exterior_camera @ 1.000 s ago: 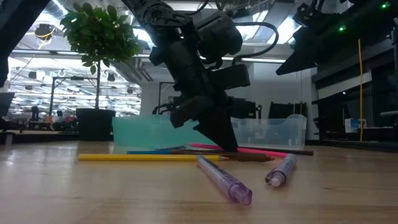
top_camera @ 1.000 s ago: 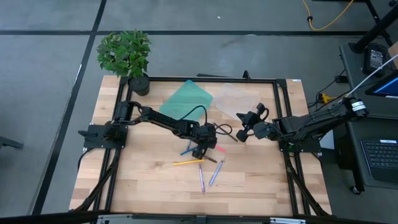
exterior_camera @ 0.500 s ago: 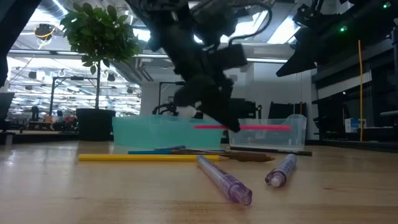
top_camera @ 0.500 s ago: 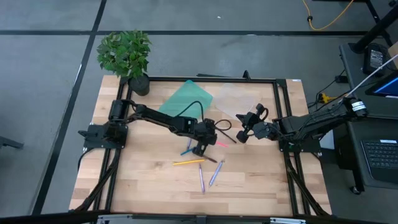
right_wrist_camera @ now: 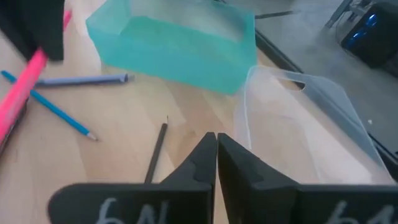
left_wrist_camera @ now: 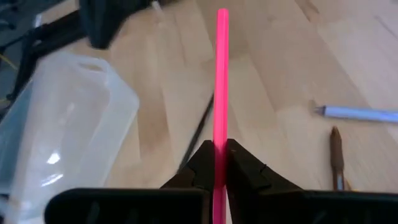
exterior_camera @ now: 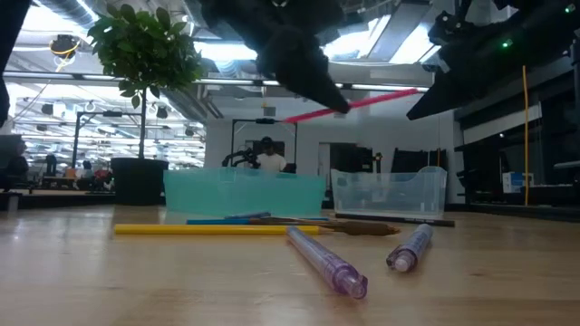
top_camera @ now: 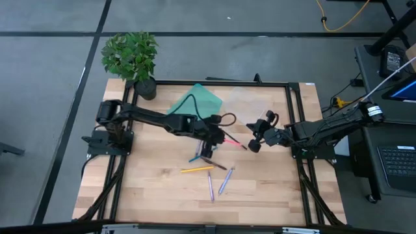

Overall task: Sort pens & pencils
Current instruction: Put the pink pencil into the blue bin

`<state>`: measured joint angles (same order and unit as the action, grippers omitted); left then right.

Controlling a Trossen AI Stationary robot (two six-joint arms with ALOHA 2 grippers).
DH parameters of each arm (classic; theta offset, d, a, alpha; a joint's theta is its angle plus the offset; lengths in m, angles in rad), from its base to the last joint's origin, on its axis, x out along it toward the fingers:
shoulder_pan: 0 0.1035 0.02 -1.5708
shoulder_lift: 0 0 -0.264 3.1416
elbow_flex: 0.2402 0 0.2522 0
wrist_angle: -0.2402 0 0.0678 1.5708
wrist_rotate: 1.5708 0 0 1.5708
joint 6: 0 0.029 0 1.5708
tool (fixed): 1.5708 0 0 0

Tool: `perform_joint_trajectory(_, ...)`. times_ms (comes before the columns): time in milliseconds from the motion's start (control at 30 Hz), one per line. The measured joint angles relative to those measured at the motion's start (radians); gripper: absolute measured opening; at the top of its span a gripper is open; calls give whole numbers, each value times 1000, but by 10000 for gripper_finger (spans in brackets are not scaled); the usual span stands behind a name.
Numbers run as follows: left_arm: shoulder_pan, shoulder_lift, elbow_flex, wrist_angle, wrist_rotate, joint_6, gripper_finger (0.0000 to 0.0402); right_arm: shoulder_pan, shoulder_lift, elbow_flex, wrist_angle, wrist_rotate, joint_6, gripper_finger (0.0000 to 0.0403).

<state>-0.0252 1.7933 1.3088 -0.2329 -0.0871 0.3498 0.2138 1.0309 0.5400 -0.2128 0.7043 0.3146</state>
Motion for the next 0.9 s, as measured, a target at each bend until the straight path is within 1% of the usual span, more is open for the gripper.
perform_joint_trajectory(67,7,-36,-43,18,-4,-1,12,0,0,0,-9,-18,2,17)
perform_joint_trajectory(200,20,-126,-171,126,-6,-28,12,0,0,-18,-7,-42,22,17)
perform_joint_trajectory(333,33,-240,-335,290,-4,-61,12,0,0,-53,15,-44,21,16)
perform_joint_trajectory(467,53,-345,-519,506,2,-121,12,0,0,-59,47,-44,-8,16)
perform_joint_trajectory(567,70,-400,-647,670,2,-166,12,0,0,-59,91,-44,-39,16)
perform_joint_trajectory(733,100,-432,-802,910,25,-232,12,0,0,-59,130,-44,-80,17)
perform_joint_trajectory(833,126,-433,-862,1023,87,-260,12,0,0,-59,139,-44,-89,17)
perform_joint_trajectory(900,141,-433,-887,1069,119,-280,12,-1,0,-59,140,-42,-91,16)
